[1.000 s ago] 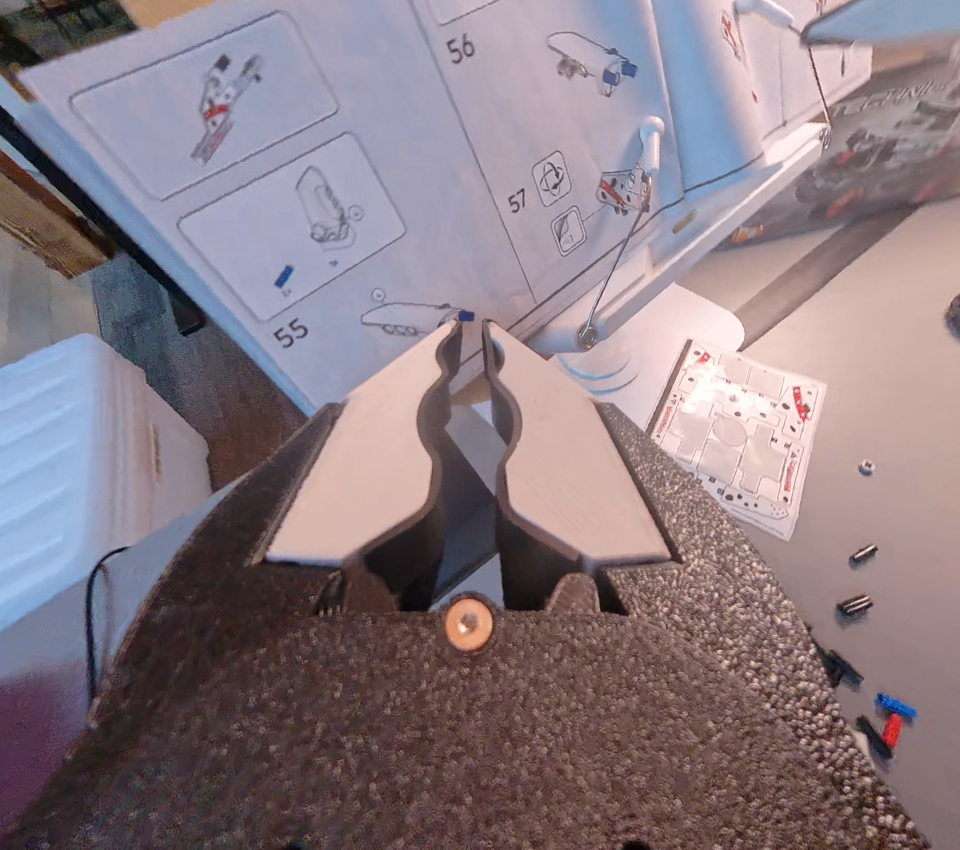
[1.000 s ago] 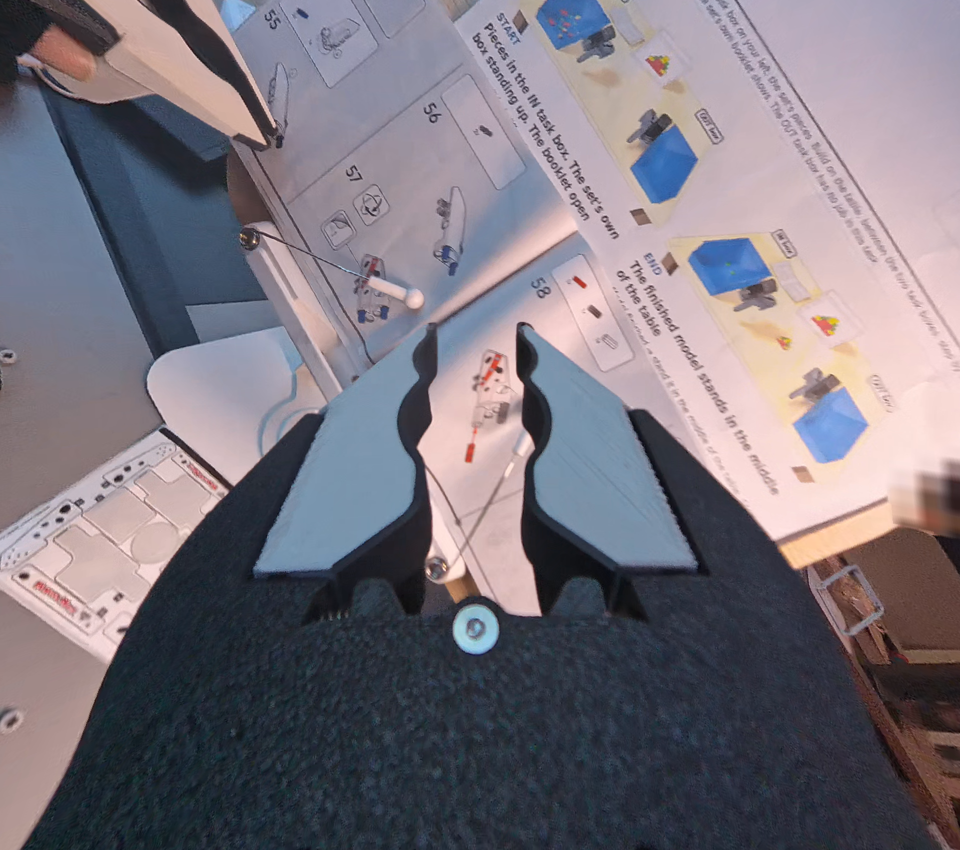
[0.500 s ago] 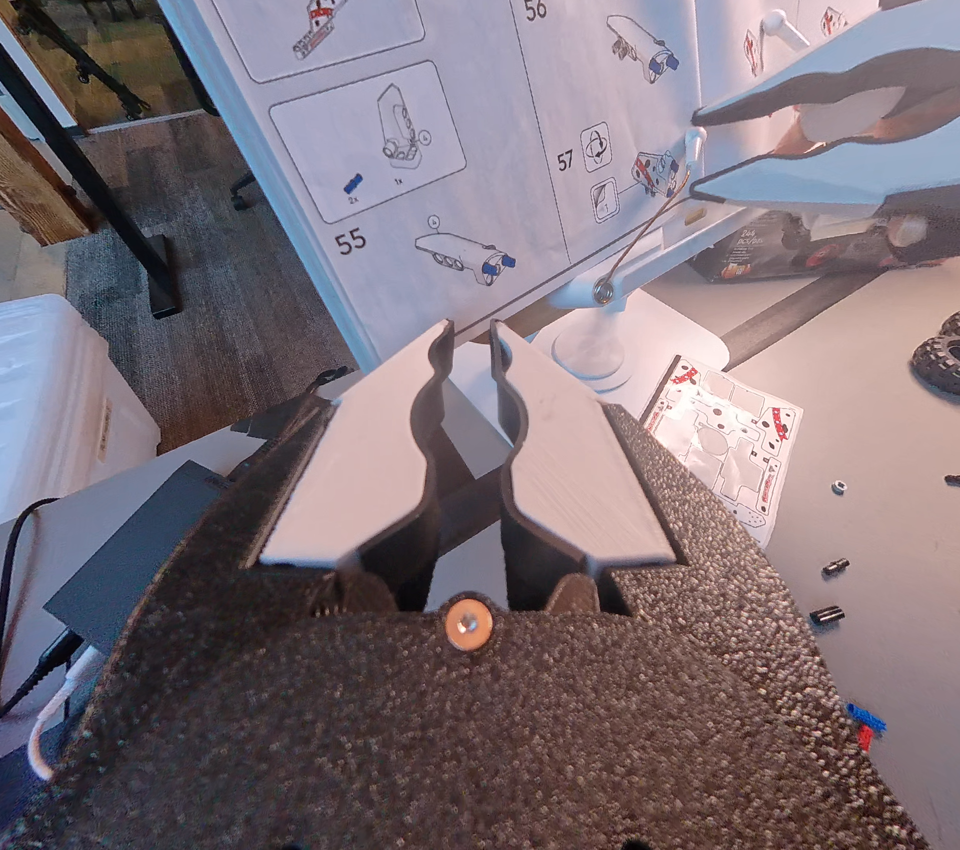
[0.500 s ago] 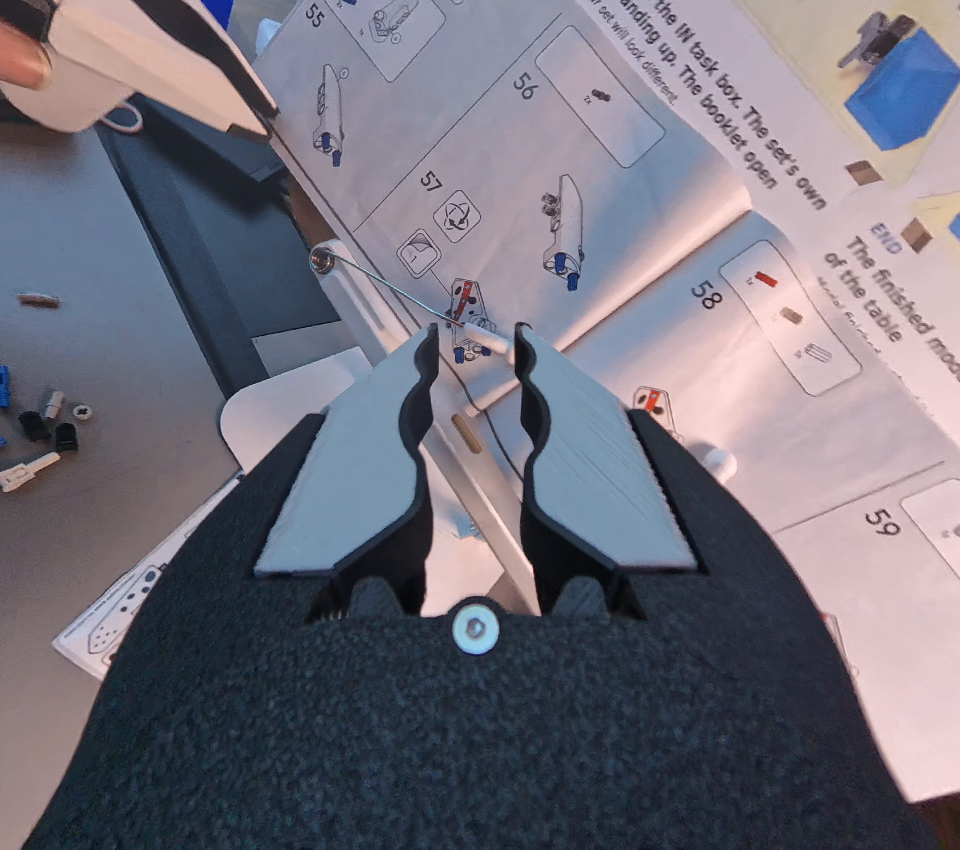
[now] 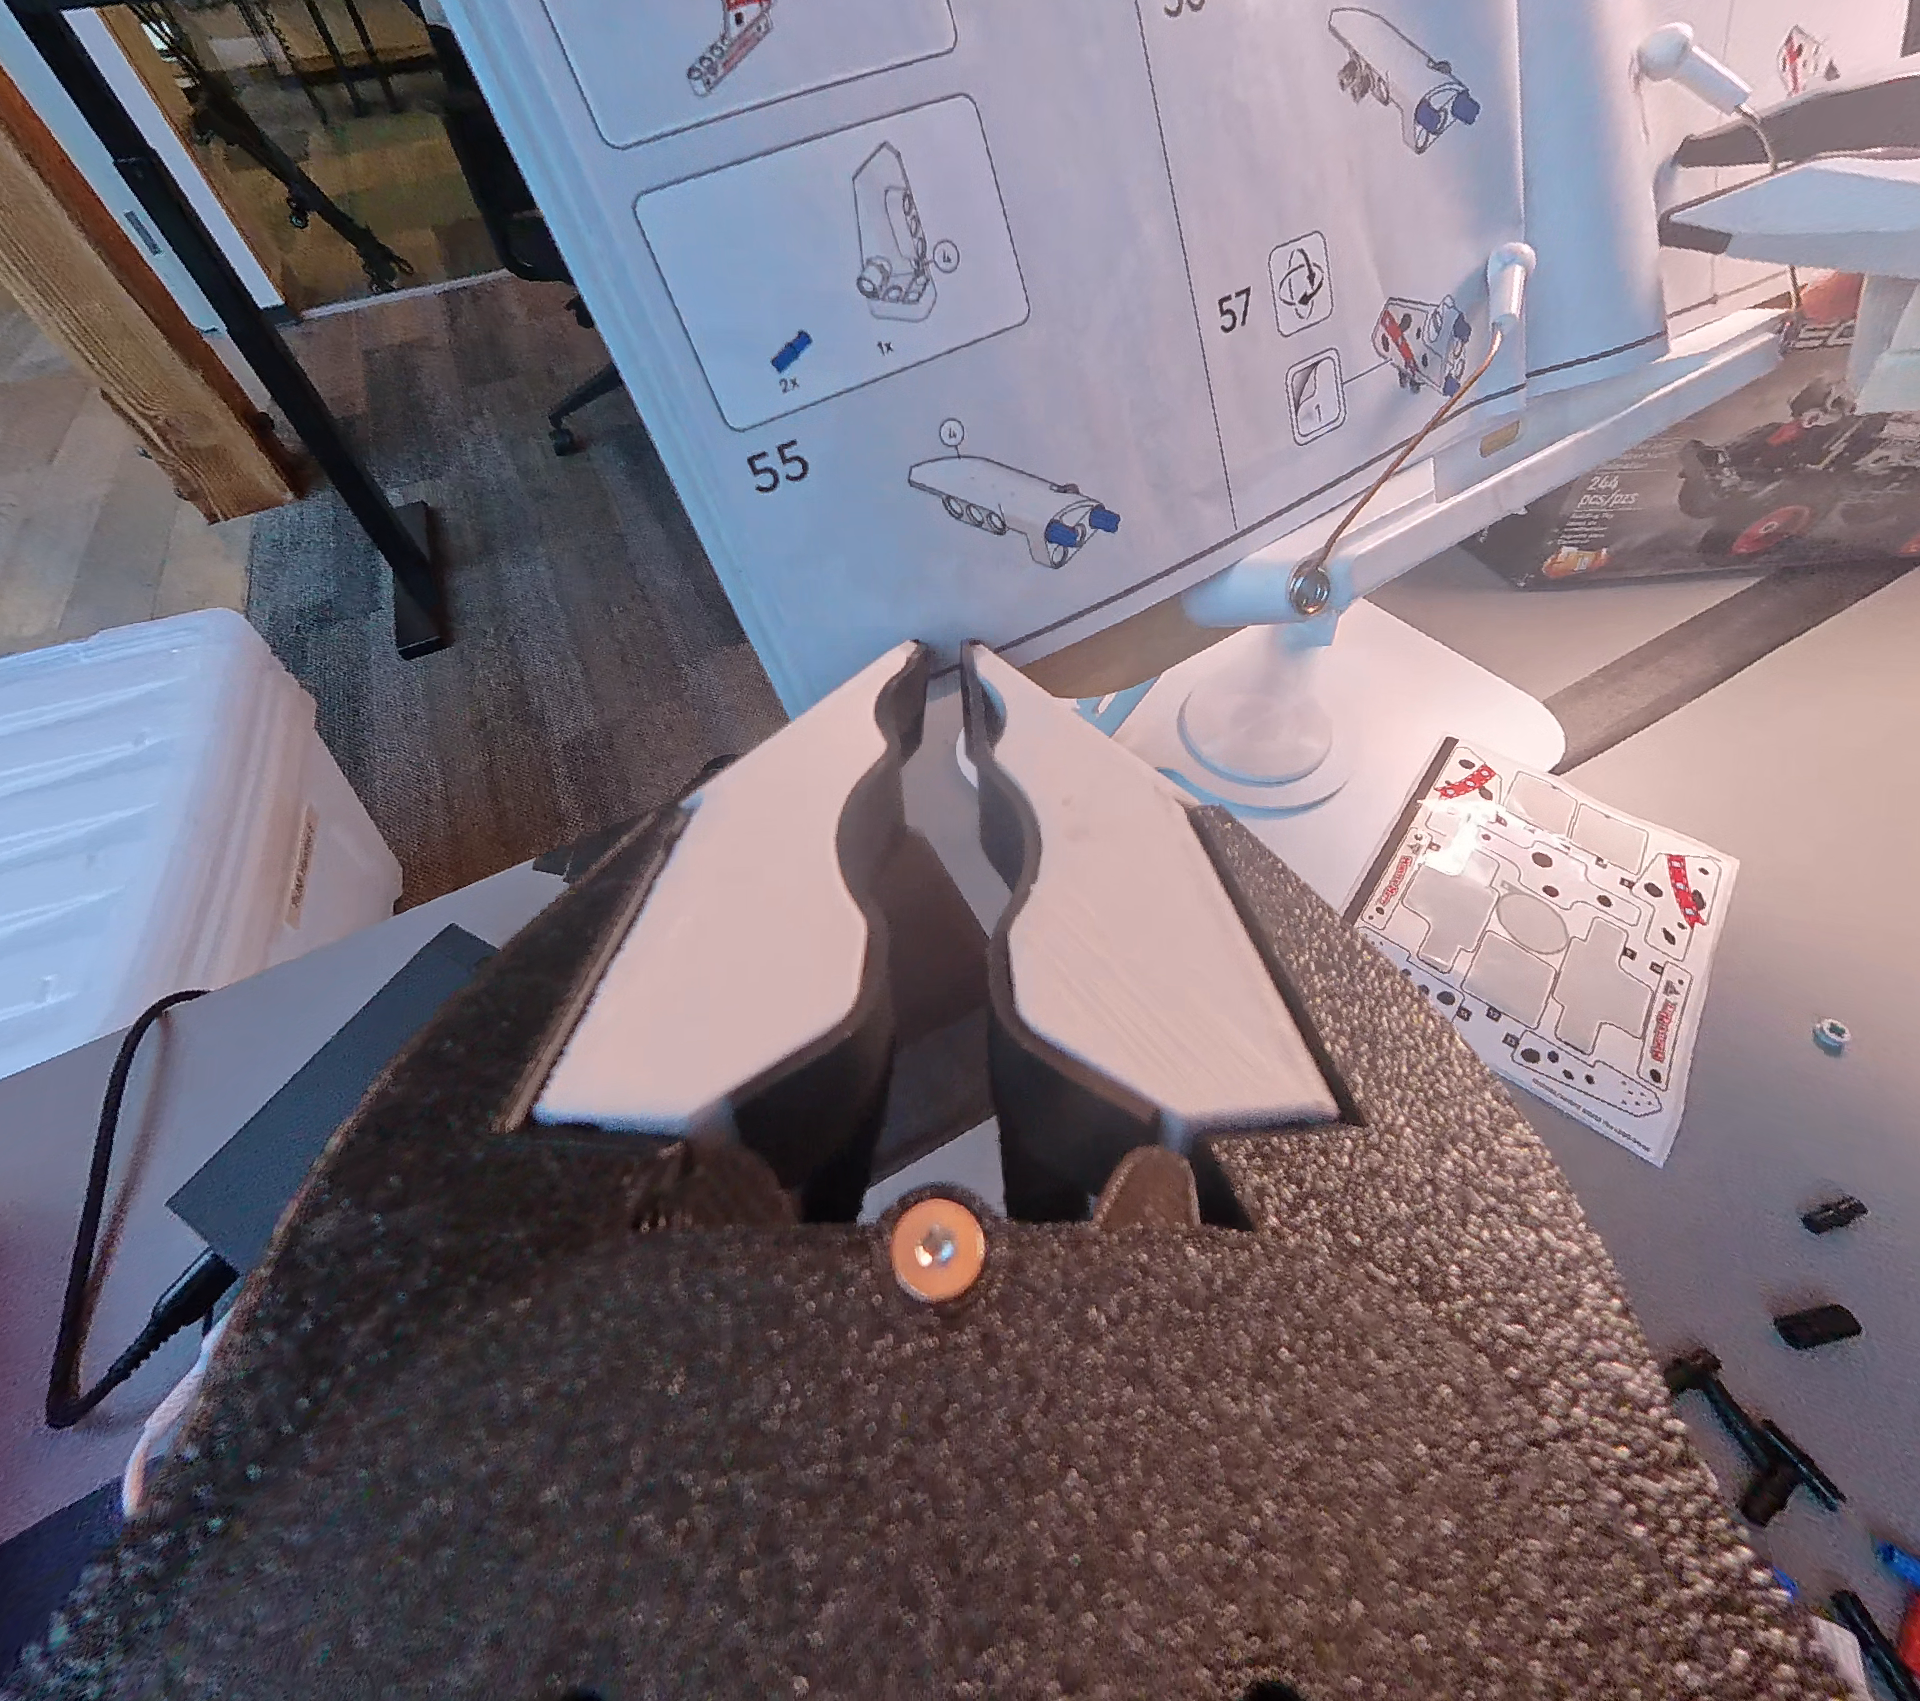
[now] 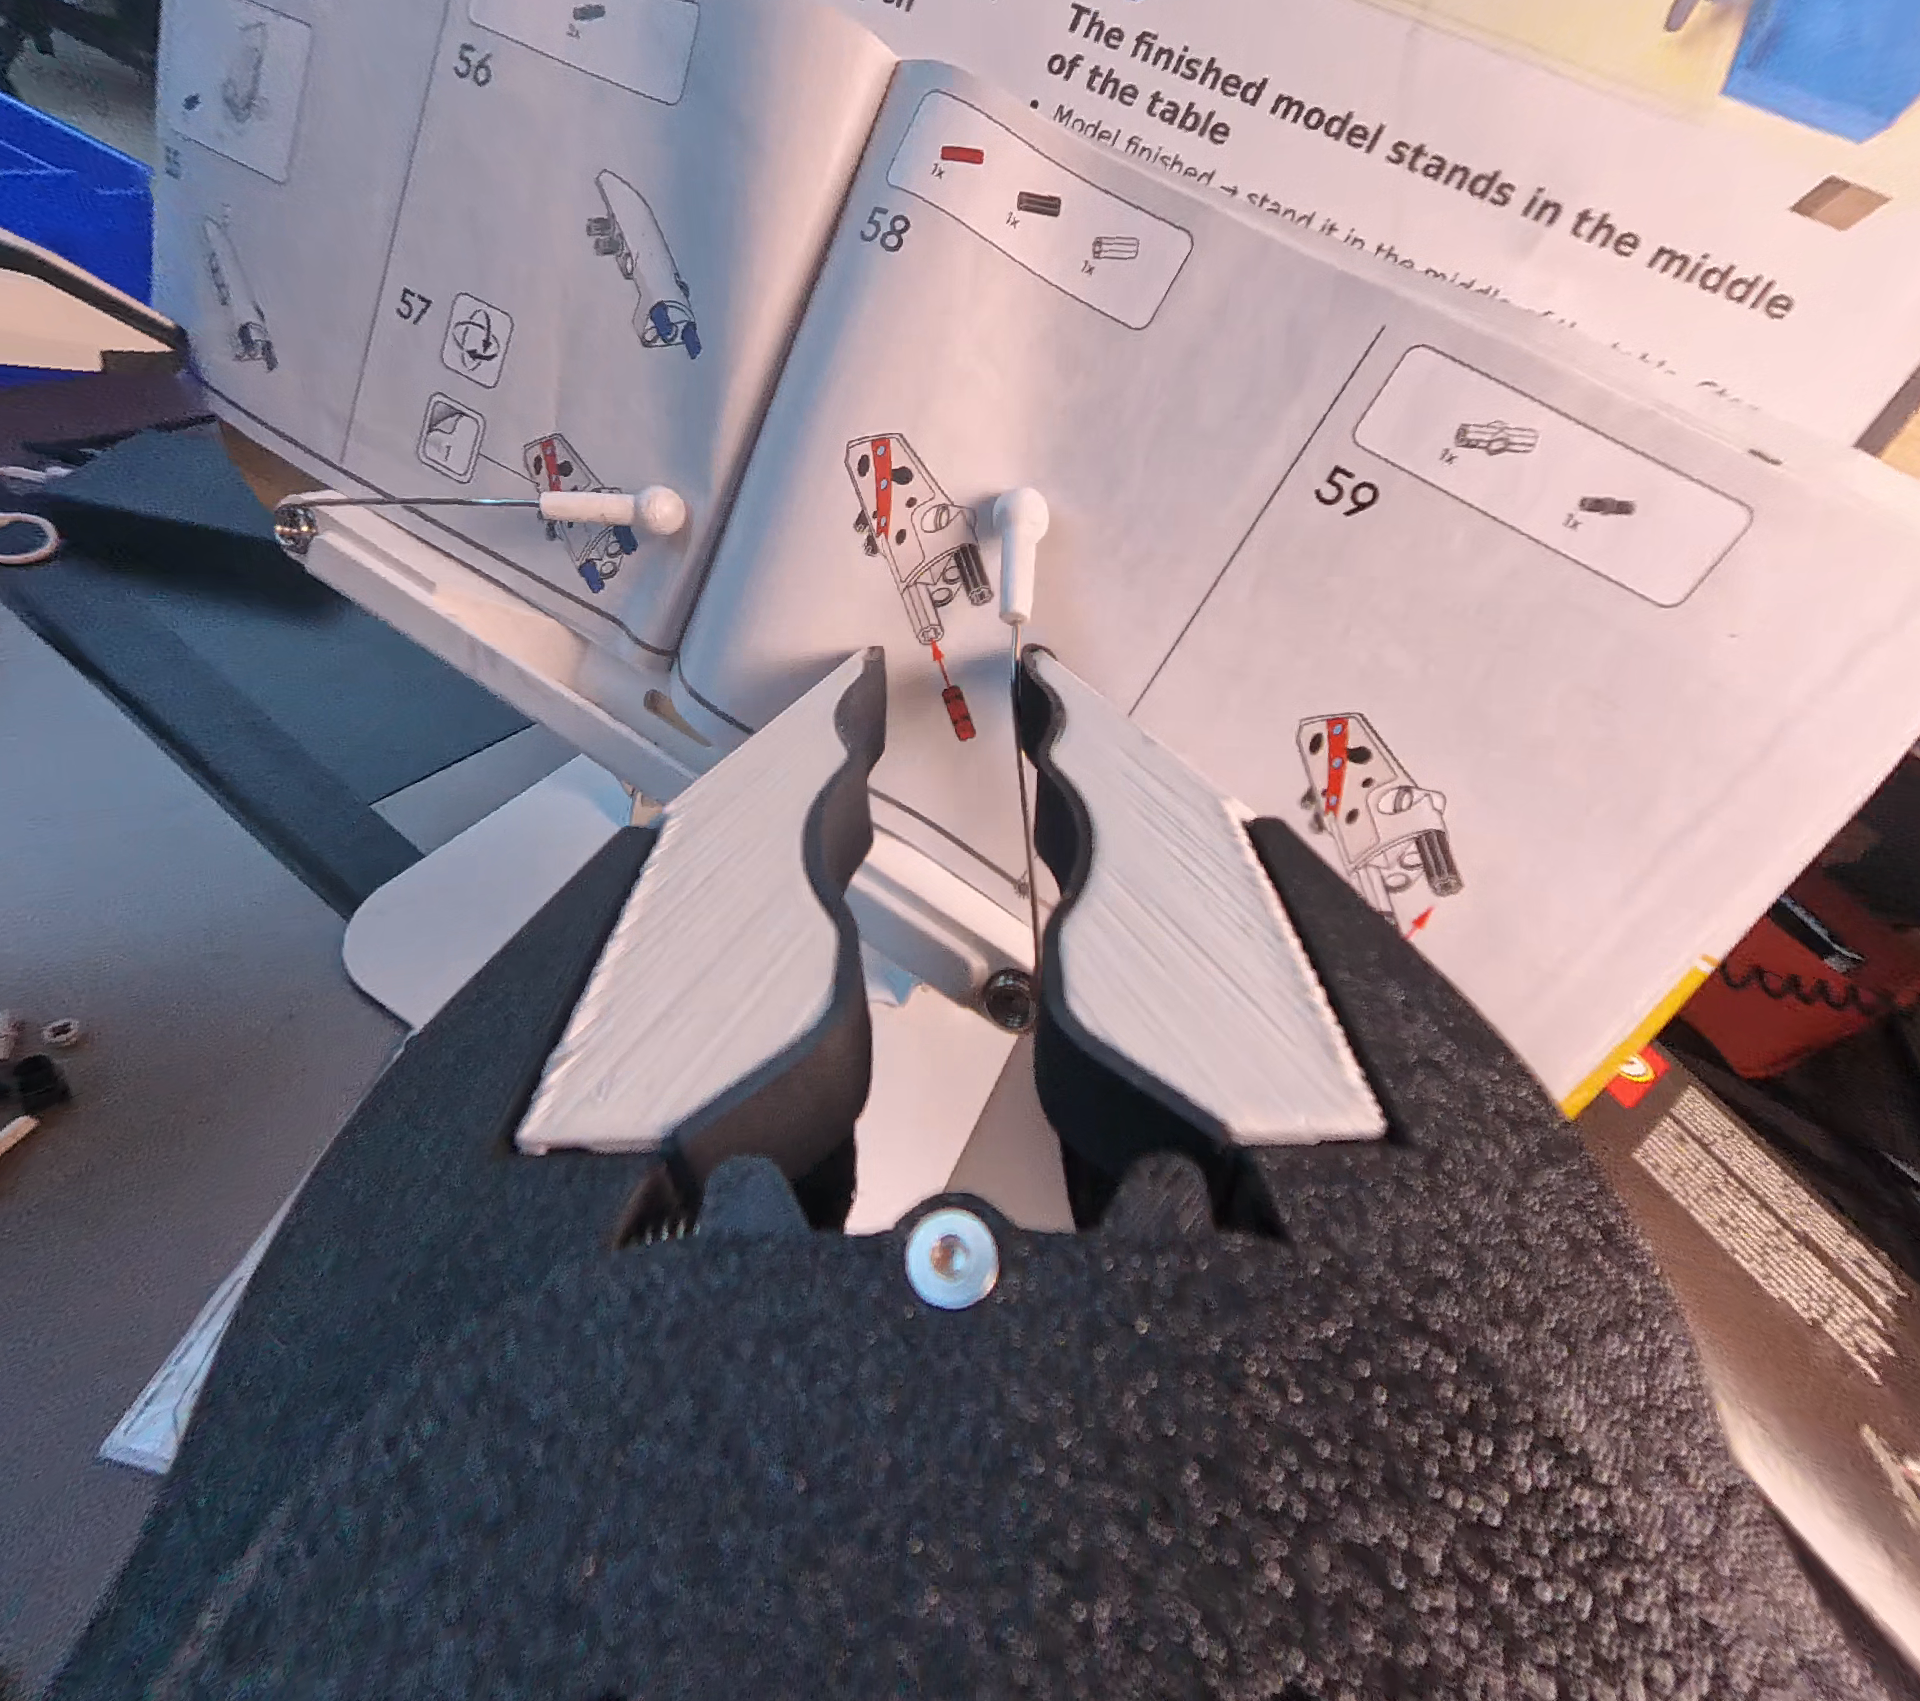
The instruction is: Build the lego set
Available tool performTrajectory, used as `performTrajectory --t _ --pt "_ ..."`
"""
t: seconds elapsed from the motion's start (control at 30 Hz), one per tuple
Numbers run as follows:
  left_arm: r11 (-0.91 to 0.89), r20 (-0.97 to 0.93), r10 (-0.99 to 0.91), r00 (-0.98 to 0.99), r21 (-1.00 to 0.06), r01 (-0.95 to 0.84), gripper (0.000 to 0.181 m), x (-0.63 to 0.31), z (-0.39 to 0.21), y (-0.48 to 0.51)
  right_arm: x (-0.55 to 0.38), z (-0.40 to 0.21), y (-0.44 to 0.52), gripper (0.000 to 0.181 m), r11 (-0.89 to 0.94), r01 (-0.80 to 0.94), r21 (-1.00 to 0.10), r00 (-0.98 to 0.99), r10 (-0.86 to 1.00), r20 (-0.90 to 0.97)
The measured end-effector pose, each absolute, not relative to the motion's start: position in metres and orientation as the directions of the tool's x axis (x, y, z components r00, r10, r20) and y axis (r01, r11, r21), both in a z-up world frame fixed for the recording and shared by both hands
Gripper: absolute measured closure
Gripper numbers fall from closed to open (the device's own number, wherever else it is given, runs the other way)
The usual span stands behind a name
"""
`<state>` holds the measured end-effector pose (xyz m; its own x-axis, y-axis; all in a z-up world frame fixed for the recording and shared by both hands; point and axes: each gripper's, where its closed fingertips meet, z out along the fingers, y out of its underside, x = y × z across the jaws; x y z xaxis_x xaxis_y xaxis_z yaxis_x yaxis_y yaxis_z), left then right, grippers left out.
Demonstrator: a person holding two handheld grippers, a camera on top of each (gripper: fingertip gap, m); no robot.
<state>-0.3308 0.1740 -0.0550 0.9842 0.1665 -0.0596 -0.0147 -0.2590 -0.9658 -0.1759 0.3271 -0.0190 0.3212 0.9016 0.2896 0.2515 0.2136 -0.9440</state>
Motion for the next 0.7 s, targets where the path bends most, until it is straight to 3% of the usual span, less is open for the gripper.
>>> performTrajectory --t 0.23,0.4,0.53,0.7 --pt "-0.267 -0.054 0.186 0.981 -0.964 -0.003 0.168 -0.332 -0.052 0.170 -0.157 -0.016 0.324 0.149 0.220 0.243 -0.945 0.313 0.904 0.291" --pt "-0.189 -0.011 0.194 0.981 -0.982 0.026 0.166 -0.317 -0.033 0.149 -0.098 0.003 0.268 0.144 0.111 0.088 -0.990 0.262 0.956 0.131" --pt "-0.092 0.017 0.192 0.981 -0.995 0.035 0.165 -0.290 -0.018 0.119 -0.027 -0.019 0.205 0.142 0.057 0.068 -0.996 0.236 0.969 0.072" --pt "-0.005 0.043 0.204 0.978 -0.999 0.045 0.162 -0.249 -0.012 0.073 0.047 -0.047 0.157 0.137 -0.142 -0.026 -0.990 0.302 0.942 -0.143"
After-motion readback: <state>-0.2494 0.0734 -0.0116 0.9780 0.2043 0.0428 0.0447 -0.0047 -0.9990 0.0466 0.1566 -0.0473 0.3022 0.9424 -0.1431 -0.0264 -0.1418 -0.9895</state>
